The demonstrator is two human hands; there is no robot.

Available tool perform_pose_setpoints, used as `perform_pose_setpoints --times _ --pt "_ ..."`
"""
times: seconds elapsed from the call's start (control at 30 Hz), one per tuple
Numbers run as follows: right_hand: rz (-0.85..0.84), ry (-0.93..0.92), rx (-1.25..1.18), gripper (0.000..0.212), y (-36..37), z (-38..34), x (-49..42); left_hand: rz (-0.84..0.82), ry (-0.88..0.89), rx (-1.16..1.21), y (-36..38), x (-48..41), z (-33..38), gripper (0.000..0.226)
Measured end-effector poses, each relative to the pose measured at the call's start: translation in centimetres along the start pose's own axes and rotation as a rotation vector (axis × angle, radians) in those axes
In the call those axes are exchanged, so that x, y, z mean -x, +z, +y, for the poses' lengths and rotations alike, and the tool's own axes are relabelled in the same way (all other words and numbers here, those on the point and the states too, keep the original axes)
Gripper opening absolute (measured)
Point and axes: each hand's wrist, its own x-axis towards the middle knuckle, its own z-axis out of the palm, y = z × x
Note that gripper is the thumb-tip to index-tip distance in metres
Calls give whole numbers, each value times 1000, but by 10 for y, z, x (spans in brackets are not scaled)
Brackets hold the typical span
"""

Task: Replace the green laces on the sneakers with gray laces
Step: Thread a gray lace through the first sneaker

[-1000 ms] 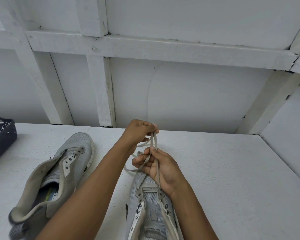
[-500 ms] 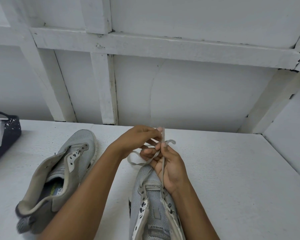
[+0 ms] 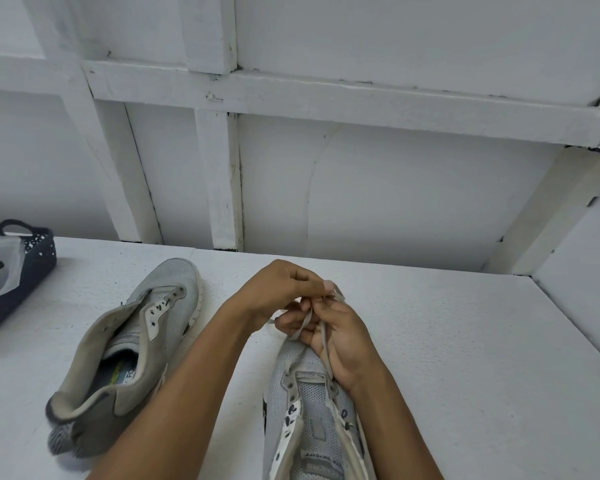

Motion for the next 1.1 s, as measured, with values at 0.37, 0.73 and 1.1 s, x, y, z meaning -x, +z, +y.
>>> perform_pose_setpoints --times 0.37,0.73,1.1 --pt "20 1 -14 27 2 1 -2 75 -4 123 5 -4 -3 30" --pt "31 12 -26 22 -3 8 -7 164 -1 91 11 -16 6 32" --pt "84 -34 -56 22 -3 8 -7 259 -37 124 15 -21 11 30"
